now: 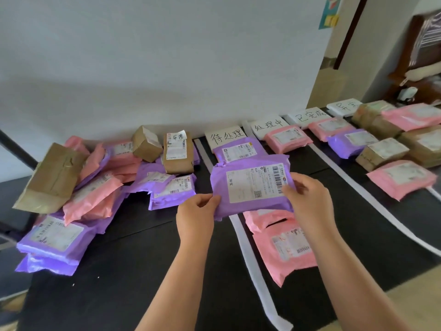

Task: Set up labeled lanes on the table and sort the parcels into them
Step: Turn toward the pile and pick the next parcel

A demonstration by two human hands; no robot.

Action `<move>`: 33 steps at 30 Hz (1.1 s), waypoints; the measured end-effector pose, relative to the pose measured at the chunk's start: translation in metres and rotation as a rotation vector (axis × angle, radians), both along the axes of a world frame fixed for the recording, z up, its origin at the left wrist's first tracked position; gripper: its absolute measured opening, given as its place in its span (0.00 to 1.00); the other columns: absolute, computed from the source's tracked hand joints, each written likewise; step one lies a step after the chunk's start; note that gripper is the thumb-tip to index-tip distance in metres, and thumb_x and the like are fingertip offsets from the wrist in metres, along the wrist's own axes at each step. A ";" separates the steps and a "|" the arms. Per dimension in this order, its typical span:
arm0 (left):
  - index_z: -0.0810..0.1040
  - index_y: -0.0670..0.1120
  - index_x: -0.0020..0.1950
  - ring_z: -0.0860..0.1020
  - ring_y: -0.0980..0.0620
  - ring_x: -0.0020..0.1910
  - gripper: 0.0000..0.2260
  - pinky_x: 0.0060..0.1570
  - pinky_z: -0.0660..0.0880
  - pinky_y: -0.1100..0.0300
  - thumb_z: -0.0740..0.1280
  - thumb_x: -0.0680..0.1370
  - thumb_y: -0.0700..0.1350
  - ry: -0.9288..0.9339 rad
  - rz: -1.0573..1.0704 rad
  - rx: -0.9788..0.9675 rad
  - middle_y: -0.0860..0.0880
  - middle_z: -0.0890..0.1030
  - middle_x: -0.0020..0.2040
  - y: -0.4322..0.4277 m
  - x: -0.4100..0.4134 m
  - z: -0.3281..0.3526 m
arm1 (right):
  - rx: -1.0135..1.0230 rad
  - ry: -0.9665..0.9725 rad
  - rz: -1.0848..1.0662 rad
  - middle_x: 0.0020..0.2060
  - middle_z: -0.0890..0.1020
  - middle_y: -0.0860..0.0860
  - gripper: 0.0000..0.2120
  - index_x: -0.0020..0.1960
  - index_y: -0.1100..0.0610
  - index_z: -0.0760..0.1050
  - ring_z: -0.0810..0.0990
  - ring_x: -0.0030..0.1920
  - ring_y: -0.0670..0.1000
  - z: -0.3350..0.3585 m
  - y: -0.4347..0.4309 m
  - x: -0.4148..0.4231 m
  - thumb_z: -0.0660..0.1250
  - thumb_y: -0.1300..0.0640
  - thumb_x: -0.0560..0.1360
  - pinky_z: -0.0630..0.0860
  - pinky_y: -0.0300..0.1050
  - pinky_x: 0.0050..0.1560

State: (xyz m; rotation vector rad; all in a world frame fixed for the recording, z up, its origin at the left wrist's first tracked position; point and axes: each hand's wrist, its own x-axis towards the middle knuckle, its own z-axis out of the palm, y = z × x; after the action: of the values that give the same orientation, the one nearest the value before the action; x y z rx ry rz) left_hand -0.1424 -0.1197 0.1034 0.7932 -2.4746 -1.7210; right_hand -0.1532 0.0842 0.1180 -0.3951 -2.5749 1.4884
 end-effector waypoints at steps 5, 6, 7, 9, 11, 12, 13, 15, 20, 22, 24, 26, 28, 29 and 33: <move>0.83 0.51 0.48 0.83 0.54 0.34 0.03 0.38 0.72 0.62 0.71 0.78 0.48 -0.001 0.087 0.000 0.53 0.84 0.38 0.040 -0.027 -0.013 | -0.064 -0.059 0.059 0.51 0.83 0.46 0.12 0.60 0.50 0.79 0.82 0.50 0.45 -0.018 0.038 -0.045 0.67 0.60 0.79 0.73 0.34 0.39; 0.83 0.51 0.48 0.83 0.55 0.33 0.03 0.37 0.72 0.62 0.70 0.78 0.48 -0.004 0.101 -0.005 0.53 0.84 0.38 0.045 -0.033 -0.015 | -0.064 -0.065 0.069 0.51 0.83 0.46 0.12 0.60 0.50 0.79 0.82 0.50 0.44 -0.022 0.042 -0.054 0.67 0.60 0.79 0.73 0.34 0.39; 0.82 0.51 0.49 0.82 0.56 0.34 0.03 0.38 0.72 0.63 0.70 0.78 0.49 -0.008 0.113 -0.014 0.54 0.84 0.38 0.049 -0.040 -0.017 | -0.062 -0.069 0.081 0.52 0.83 0.45 0.12 0.61 0.50 0.79 0.81 0.50 0.43 -0.025 0.045 -0.063 0.67 0.60 0.79 0.73 0.34 0.39; 0.83 0.49 0.53 0.82 0.54 0.39 0.06 0.39 0.73 0.63 0.69 0.79 0.48 -0.014 0.127 -0.025 0.53 0.84 0.41 0.053 -0.053 -0.022 | -0.044 -0.071 0.121 0.51 0.83 0.44 0.12 0.60 0.49 0.79 0.80 0.48 0.41 -0.031 0.048 -0.079 0.66 0.60 0.79 0.73 0.33 0.39; 0.83 0.48 0.58 0.82 0.52 0.44 0.09 0.40 0.72 0.64 0.68 0.80 0.46 -0.021 0.130 -0.027 0.52 0.84 0.45 0.055 -0.068 -0.028 | -0.031 -0.082 0.156 0.50 0.82 0.44 0.11 0.60 0.49 0.78 0.80 0.47 0.39 -0.036 0.050 -0.096 0.66 0.60 0.79 0.72 0.33 0.38; 0.83 0.48 0.59 0.81 0.52 0.45 0.10 0.40 0.72 0.65 0.67 0.80 0.45 -0.028 0.128 -0.032 0.53 0.83 0.46 0.055 -0.077 -0.031 | -0.034 -0.089 0.169 0.50 0.82 0.44 0.11 0.60 0.49 0.78 0.80 0.47 0.40 -0.039 0.050 -0.106 0.66 0.60 0.79 0.72 0.33 0.39; 0.82 0.48 0.61 0.80 0.52 0.46 0.11 0.41 0.72 0.65 0.67 0.80 0.44 -0.038 0.126 -0.036 0.53 0.81 0.47 0.055 -0.087 -0.034 | -0.038 -0.095 0.179 0.50 0.82 0.44 0.11 0.59 0.49 0.79 0.80 0.48 0.41 -0.041 0.050 -0.117 0.66 0.60 0.79 0.73 0.34 0.39; 0.81 0.48 0.63 0.80 0.52 0.46 0.12 0.42 0.73 0.63 0.67 0.80 0.44 -0.049 0.121 -0.030 0.54 0.81 0.46 0.053 -0.107 -0.044 | -0.025 -0.109 0.195 0.50 0.83 0.44 0.11 0.58 0.49 0.79 0.81 0.48 0.43 -0.047 0.050 -0.139 0.65 0.61 0.79 0.74 0.36 0.39; 0.81 0.47 0.63 0.79 0.56 0.41 0.12 0.35 0.71 0.68 0.67 0.80 0.43 -0.042 0.105 -0.050 0.52 0.83 0.49 0.049 -0.158 -0.064 | 0.098 -0.141 0.228 0.50 0.83 0.44 0.11 0.56 0.50 0.79 0.79 0.42 0.40 -0.060 0.041 -0.203 0.63 0.61 0.79 0.69 0.36 0.34; 0.82 0.47 0.62 0.76 0.60 0.37 0.12 0.31 0.68 0.70 0.67 0.80 0.42 -0.024 0.102 -0.063 0.53 0.82 0.46 0.048 -0.181 -0.068 | 0.139 -0.135 0.245 0.52 0.82 0.44 0.12 0.58 0.49 0.77 0.79 0.44 0.43 -0.066 0.035 -0.230 0.64 0.60 0.78 0.72 0.38 0.37; 0.82 0.48 0.61 0.78 0.57 0.38 0.12 0.34 0.71 0.66 0.67 0.79 0.41 -0.016 0.082 -0.085 0.54 0.82 0.44 0.046 -0.200 -0.072 | 0.185 -0.126 0.264 0.54 0.82 0.45 0.12 0.60 0.49 0.76 0.80 0.46 0.46 -0.075 0.030 -0.253 0.65 0.59 0.78 0.75 0.42 0.42; 0.84 0.47 0.58 0.80 0.52 0.42 0.11 0.40 0.75 0.60 0.66 0.79 0.40 -0.019 0.048 -0.115 0.54 0.81 0.42 0.044 -0.216 -0.080 | 0.248 -0.120 0.285 0.57 0.81 0.46 0.13 0.62 0.51 0.75 0.79 0.48 0.48 -0.085 0.025 -0.272 0.67 0.58 0.78 0.77 0.48 0.47; 0.83 0.44 0.58 0.80 0.50 0.44 0.10 0.46 0.77 0.57 0.65 0.79 0.38 -0.032 0.014 -0.132 0.52 0.81 0.42 0.044 -0.230 -0.089 | 0.296 -0.125 0.286 0.58 0.80 0.47 0.14 0.64 0.52 0.75 0.79 0.49 0.49 -0.097 0.023 -0.288 0.67 0.58 0.78 0.74 0.47 0.46; 0.82 0.44 0.59 0.79 0.50 0.44 0.11 0.46 0.76 0.58 0.65 0.79 0.38 -0.034 0.005 -0.134 0.51 0.82 0.44 0.044 -0.235 -0.092 | 0.319 -0.133 0.289 0.59 0.79 0.48 0.16 0.65 0.53 0.75 0.79 0.51 0.50 -0.103 0.022 -0.294 0.67 0.57 0.78 0.75 0.47 0.47; 0.76 0.49 0.68 0.80 0.49 0.51 0.17 0.49 0.75 0.58 0.64 0.79 0.39 -0.049 -0.036 -0.156 0.50 0.84 0.56 0.040 -0.248 -0.110 | 0.364 -0.194 0.312 0.64 0.78 0.50 0.21 0.70 0.52 0.72 0.79 0.60 0.54 -0.120 0.020 -0.308 0.67 0.54 0.78 0.74 0.58 0.62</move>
State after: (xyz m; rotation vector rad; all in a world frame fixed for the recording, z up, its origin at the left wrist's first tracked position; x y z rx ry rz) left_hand -0.3899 -0.0801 -0.0061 0.7899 -2.6311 -1.5131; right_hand -0.4615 0.1044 -0.0024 -0.0967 -3.0976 1.0587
